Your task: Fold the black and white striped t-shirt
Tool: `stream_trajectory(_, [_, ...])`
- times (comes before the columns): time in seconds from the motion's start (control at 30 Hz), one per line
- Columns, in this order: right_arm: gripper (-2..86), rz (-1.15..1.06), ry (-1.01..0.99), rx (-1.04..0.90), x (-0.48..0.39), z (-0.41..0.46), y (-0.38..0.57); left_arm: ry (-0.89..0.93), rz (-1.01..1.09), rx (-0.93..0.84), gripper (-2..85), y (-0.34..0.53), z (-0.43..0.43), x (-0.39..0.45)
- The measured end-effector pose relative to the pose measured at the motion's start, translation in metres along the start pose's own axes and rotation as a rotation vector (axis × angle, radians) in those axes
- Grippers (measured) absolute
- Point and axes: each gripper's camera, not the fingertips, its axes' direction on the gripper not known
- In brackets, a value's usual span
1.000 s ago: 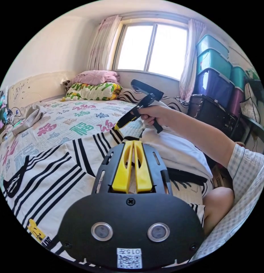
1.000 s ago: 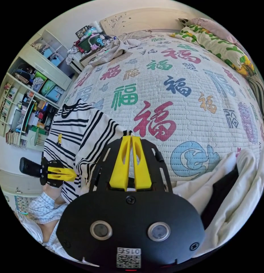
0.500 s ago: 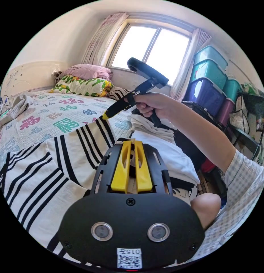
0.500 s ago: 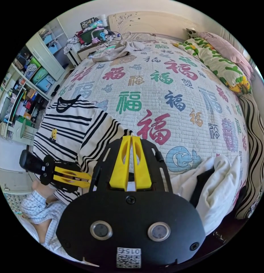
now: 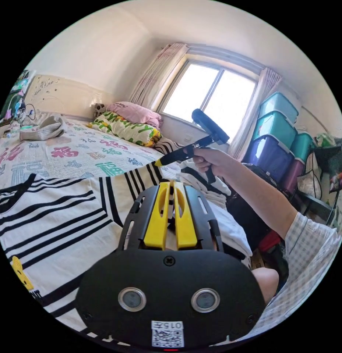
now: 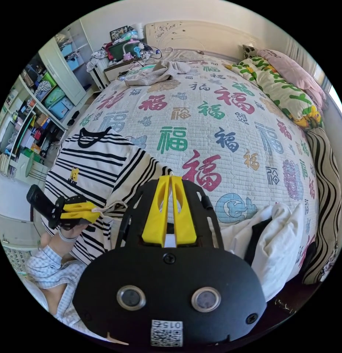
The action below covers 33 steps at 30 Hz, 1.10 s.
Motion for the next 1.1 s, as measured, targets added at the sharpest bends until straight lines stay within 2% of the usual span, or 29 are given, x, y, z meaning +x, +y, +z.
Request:
stream_trajectory(0.13, [-0.5, -0.042, -0.007, 0.071, -0.026, -0.031, -0.012, -0.025, -0.095, 0.099, -0.1, -0.003, -0.049, -0.006])
stream_trajectory(0.23, [-0.4, -0.099, -0.130, 0.106, -0.061, -0.030, -0.033, -0.072, -0.237, 0.263, 0.0, 0.019, -0.102, -0.002])
stream_trajectory(0.3, [-0.1, -0.166, -0.221, 0.084, -0.103, -0.003, -0.048, -0.106, -0.387, 0.382, -0.1, 0.059, -0.127, -0.002])
stream_trajectory(0.4, [0.6, -0.274, -0.226, -0.009, -0.165, 0.050, -0.061, -0.190, -0.530, 0.426, -0.1, 0.108, -0.141, -0.002])
stream_trajectory(0.53, [4.4, -0.383, -0.242, -0.078, -0.221, 0.105, -0.059, -0.143, -0.628, 0.457, 0.4, 0.137, -0.152, -0.003])
stream_trajectory(0.67, [9.1, -0.456, -0.249, -0.009, -0.229, 0.100, -0.037, -0.208, -0.442, 0.408, 1.3, 0.119, -0.168, 0.021])
stream_trajectory(0.8, [7.7, -0.582, -0.250, 0.084, -0.204, 0.077, 0.030, -0.312, -0.248, 0.383, 3.0, 0.091, -0.196, 0.032])
stream_trajectory(0.93, [7.7, -0.687, -0.119, 0.045, -0.187, 0.103, 0.091, -0.424, -0.214, 0.289, 7.9, 0.045, -0.189, 0.009])
stream_trajectory(1.03, [10.3, -0.700, 0.004, -0.032, -0.183, 0.145, 0.119, -0.486, -0.194, -0.017, 8.6, 0.000, -0.129, -0.029])
stream_trajectory(1.1, [10.6, -0.700, 0.064, -0.016, -0.184, 0.169, 0.134, -0.594, -0.180, -0.216, 8.3, -0.016, -0.074, -0.058])
